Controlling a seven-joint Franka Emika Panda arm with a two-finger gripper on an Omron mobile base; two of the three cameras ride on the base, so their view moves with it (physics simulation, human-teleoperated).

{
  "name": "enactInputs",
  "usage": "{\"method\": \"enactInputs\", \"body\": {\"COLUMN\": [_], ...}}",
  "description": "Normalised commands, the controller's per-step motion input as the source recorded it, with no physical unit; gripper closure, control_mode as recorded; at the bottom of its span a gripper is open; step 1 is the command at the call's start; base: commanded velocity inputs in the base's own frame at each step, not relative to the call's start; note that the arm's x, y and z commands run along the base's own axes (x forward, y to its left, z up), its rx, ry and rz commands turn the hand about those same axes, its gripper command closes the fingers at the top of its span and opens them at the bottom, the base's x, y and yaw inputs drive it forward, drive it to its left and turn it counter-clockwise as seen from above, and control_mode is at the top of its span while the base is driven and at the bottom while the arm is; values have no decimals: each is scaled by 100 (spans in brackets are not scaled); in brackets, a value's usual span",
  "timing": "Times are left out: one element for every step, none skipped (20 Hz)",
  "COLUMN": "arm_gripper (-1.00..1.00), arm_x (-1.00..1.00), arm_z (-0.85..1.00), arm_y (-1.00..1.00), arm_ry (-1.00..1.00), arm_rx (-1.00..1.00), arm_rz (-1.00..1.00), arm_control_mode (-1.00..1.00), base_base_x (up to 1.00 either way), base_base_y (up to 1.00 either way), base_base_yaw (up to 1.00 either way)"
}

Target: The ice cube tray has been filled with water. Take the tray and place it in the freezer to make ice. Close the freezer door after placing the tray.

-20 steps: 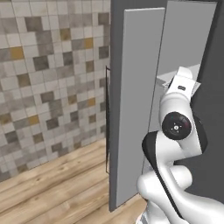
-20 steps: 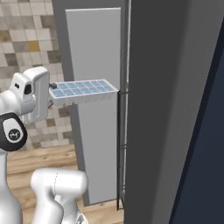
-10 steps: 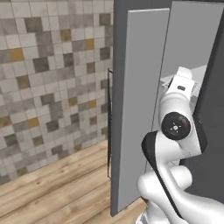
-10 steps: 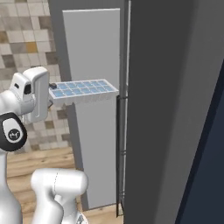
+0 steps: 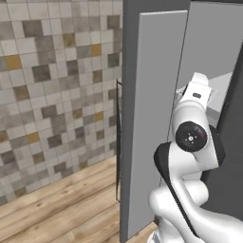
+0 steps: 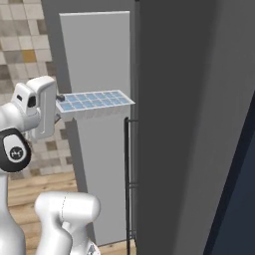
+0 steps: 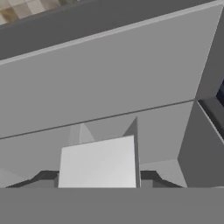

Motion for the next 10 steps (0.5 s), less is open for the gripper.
{"method": "enactInputs", "body": {"arm_gripper": [100,100,100,100,100,100,100,100,100,100], "arm_x": [0,0,0,0,0,0,0,0,0,0], "arm_z": [0,0,0,0,0,0,0,0,0,0], "arm_y": [0,0,0,0,0,0,0,0,0,0], "arm_ry": [0,0,0,0,0,0,0,0,0,0], "arm_rx": [0,0,0,0,0,0,0,0,0,0], "arm_rz": [0,0,0,0,0,0,0,0,0,0], "arm_control_mode": [100,100,100,100,100,100,100,100,100,100], "base_base_x": [48,44,38,34,28,19,13,9,9,11], "base_base_y": [-4,-1,-1,0,0,0,0,0,0,0], "base_base_yaw": [0,0,0,0,0,0,0,0,0,0]}}
